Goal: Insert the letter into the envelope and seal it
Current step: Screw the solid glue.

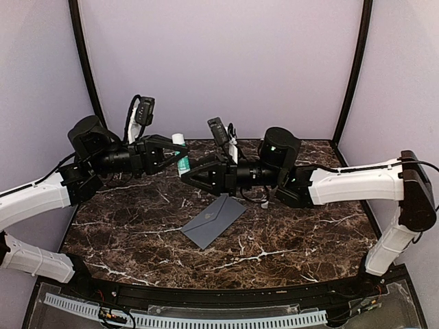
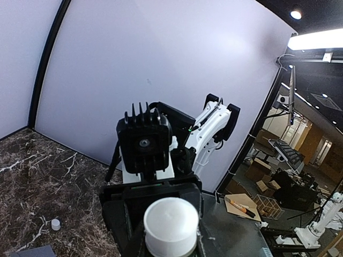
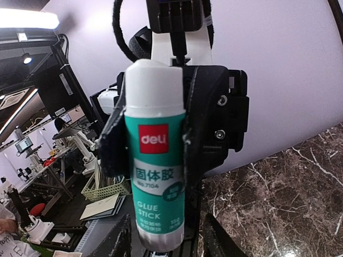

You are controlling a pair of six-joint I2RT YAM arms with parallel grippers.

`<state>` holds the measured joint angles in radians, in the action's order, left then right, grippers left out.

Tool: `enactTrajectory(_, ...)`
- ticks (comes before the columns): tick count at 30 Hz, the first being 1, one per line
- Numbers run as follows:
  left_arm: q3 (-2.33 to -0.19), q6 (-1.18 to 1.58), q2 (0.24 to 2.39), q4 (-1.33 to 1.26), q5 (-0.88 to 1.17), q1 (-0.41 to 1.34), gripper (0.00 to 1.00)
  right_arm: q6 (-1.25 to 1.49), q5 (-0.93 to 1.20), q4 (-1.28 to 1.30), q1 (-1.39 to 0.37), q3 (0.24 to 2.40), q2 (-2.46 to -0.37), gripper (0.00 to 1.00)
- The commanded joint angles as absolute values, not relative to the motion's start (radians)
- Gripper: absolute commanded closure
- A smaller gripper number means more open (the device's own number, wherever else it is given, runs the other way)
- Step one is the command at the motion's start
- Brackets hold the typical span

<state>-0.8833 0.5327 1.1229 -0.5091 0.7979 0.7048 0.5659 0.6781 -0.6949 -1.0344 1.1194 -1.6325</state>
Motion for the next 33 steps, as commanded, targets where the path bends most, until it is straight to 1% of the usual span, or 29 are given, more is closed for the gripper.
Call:
enactTrajectory(1, -0.874, 0.538, 1.108, -0.558, 0.821, 0.702, 1.0, 0.6, 0.729, -0.78, -1.043, 1.161, -1.662, 0.61)
enactTrajectory(5, -0.873, 0.542, 1.109, -0.56, 0.821, 0.703, 1.0, 0.612, 0.73, -0.804, -1.044, 1.151, -1.666, 0.68)
enactTrajectory(8, -0.873, 0.542, 1.11, -0.559, 0.822, 0.702, 1.0, 0.613, 0.728, -0.805, -1.046, 1.15, -1.664, 0.71)
enactTrajectory(19, -0.869, 0.549, 1.114, -0.562, 0.83, 0.702, 1.0, 0.611, 0.726, -0.822, -1.049, 1.162, -1.672, 0.72)
enactTrajectory(24, -0.866, 0.549, 1.111, -0.563, 0.826, 0.702, 1.0, 0.61, 0.725, -0.822, -1.05, 1.163, -1.673, 0.82)
enactTrajectory(28, -0.86, 0.539, 1.104, -0.554, 0.807, 0.702, 1.0, 0.607, 0.705, -0.821, -1.05, 1.152, -1.665, 0.89)
enactTrajectory(33, -0.855, 0.465, 1.099, -0.484, 0.741, 0.703, 1.0, 0.59, 0.629, -0.789, -1.05, 1.137, -1.64, 0.91)
